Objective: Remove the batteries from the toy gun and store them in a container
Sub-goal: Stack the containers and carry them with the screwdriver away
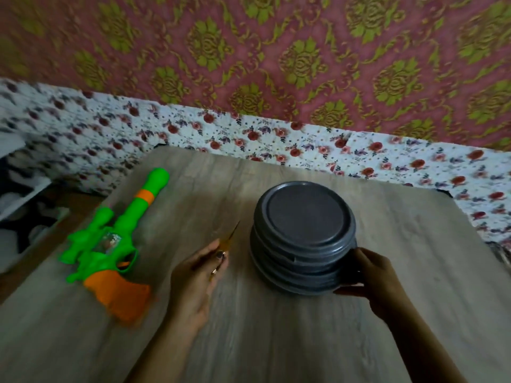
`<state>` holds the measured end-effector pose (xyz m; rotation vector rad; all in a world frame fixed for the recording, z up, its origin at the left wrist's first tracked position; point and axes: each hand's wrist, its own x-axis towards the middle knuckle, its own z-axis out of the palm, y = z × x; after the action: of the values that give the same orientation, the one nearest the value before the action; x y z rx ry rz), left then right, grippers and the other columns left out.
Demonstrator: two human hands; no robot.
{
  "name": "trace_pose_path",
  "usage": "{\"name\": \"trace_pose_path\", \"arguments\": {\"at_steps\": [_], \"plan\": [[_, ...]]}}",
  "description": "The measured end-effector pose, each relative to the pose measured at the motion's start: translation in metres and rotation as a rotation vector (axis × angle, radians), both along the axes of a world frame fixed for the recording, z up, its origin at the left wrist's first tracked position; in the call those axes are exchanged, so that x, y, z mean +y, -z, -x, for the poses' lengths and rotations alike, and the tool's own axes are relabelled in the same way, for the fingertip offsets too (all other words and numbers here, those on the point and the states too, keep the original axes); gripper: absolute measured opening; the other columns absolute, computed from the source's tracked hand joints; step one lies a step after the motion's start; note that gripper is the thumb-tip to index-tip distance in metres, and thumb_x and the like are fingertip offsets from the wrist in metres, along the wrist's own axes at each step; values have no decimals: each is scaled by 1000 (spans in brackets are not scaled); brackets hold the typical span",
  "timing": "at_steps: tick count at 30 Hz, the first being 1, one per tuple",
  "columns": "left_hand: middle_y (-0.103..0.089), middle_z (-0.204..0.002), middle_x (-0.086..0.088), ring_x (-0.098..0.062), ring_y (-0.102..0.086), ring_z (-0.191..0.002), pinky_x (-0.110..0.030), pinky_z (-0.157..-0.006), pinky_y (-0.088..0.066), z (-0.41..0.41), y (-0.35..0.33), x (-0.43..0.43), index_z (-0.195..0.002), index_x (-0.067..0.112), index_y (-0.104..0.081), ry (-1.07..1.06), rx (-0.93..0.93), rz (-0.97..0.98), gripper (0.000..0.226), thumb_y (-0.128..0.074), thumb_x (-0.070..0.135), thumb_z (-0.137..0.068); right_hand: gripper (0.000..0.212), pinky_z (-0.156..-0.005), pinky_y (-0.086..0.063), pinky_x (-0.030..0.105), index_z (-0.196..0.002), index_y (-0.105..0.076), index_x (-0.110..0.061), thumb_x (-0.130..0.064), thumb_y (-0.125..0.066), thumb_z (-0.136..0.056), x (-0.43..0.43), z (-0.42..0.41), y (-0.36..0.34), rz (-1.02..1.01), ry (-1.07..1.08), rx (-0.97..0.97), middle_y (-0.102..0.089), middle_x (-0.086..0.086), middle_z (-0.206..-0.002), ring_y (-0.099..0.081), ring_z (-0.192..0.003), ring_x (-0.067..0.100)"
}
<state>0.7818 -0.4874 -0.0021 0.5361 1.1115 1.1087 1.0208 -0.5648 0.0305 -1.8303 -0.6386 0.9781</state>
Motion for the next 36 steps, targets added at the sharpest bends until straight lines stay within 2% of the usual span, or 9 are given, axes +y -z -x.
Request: {"name": "trace_pose_path", "arguments": {"at_steps": [3,11,14,18,23,27,31,32,36], "plan": [[-62,-110,-16,-17,-62,-87,-37,-89,-47,2,-34,-8,-125,-2,-54,-49,29,35,37,-48,-10,-89,31,-55,-57,39,-108,-57,2,-23,-41,-98,0,10,-21,2,-35,7,-65,22,-86,-67,-68,32],[-58,-117,-14,-25,-56,-105,-34,-93,-41,26,-108,-26,-128,-5,-51,-194,139,32,37,-48,-7,-91,31,-58,-57,40,-110,-58,-1,-23,-40,-98,2,32,-100,-38,-140,88,-64,15,-76,-67,-68,30],[-61,-120,-14,-26,-58,-108,-34,-92,-42,39,-122,-25,-122,3,-57,-224,176,12,33,-52,-4,-90,29,-57,-55,38,-112,-58,-4,-22,-40,-98,8,42,-118,-42,-174,101,-66,17,-79,-67,-72,34],[-63,-114,-8,-21,-59,-106,-33,-91,-40,60,-135,-23,-116,11,-61,-291,159,8,28,-53,1,-90,25,-56,-54,37,-107,-59,-8,-20,-39,-98,20,65,-134,-52,-247,85,-66,13,-74,-67,-69,31],[-67,-110,-12,-27,-61,-106,-38,-94,-45,99,-138,-19,-89,23,-66,-358,215,-12,26,-57,-2,-88,23,-56,-54,37,-102,-61,-11,-21,-40,-97,39,101,-139,-45,-344,44,-68,12,-69,-68,-64,29],[-68,-99,-7,-28,-61,-107,-37,-93,-45,149,-139,-6,-86,19,-66,-413,211,-46,25,-58,-5,-86,24,-54,-54,36,-105,-60,-12,-25,-42,-96,62,149,-135,-26,-414,55,-67,18,-75,-67,-65,30],[-63,-93,3,-16,-62,-90,-25,-74,-46,211,-142,11,-97,17,-61,-384,181,-58,22,-53,-2,-90,25,-53,-53,35,-106,-61,-8,-23,-44,-96,87,215,-128,-30,-441,68,-65,17,-72,-65,-64,31],[-63,-93,2,-13,-61,-88,-26,-76,-47,236,-141,17,-101,16,-61,-374,170,-62,21,-52,0,-91,25,-53,-53,35,-107,-61,-8,-23,-44,-96,96,239,-123,-29,-438,67,-66,18,-74,-65,-67,33],[-68,-112,-9,-27,-62,-107,-42,-98,-47,329,-138,39,-103,14,-68,-423,245,-34,22,-63,4,-85,23,-57,-52,37,-107,-59,-11,-22,-41,-97,121,329,-114,-49,-438,99,-66,21,-81,-64,-71,36]]}}
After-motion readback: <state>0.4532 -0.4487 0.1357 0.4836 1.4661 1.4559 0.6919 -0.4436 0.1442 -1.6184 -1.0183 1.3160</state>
